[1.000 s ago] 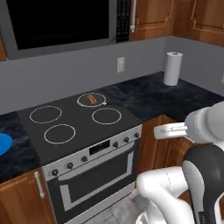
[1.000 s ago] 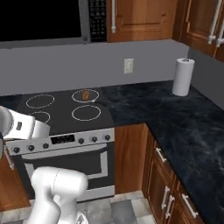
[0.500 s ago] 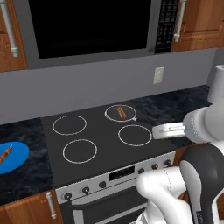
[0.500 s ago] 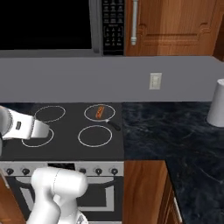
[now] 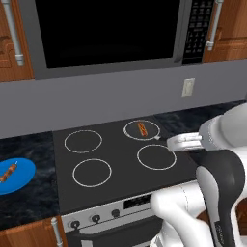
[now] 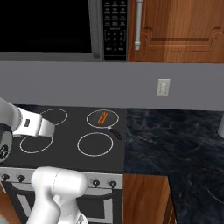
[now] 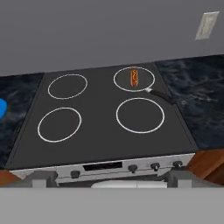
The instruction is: Place the cold items (kiwi and pear) from the fridge in one tupperware on the dining counter. Place the warm items (hot dog and kebab skewer) in the stove area in another tupperware.
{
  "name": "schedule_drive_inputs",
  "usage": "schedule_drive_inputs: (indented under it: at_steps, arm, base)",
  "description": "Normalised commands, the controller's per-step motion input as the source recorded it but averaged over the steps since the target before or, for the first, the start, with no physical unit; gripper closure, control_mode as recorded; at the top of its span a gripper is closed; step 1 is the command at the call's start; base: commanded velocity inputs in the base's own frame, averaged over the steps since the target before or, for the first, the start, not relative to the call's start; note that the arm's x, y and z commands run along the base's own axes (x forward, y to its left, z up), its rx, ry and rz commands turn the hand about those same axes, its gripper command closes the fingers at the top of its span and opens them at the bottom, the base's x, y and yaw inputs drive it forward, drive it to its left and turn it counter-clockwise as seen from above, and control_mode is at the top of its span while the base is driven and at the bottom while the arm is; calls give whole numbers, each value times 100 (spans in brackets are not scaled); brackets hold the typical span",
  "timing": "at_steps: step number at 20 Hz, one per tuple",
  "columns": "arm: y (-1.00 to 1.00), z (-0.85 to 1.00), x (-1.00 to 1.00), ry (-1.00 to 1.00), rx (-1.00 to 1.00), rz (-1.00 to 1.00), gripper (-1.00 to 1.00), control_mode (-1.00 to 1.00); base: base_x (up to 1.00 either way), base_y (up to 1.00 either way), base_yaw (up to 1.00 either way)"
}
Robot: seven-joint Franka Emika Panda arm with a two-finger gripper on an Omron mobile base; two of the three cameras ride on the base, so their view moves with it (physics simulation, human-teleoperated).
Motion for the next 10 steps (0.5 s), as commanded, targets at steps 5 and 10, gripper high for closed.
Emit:
schedule_drive_inputs:
  at_steps: [5,10]
  arm:
    - [-23,-67,100,38,0,2,-100,-100]
    - [-6,-64,92,31,0,1,-100,-100]
  base:
    - [0,0,0]
    - [0,0,0]
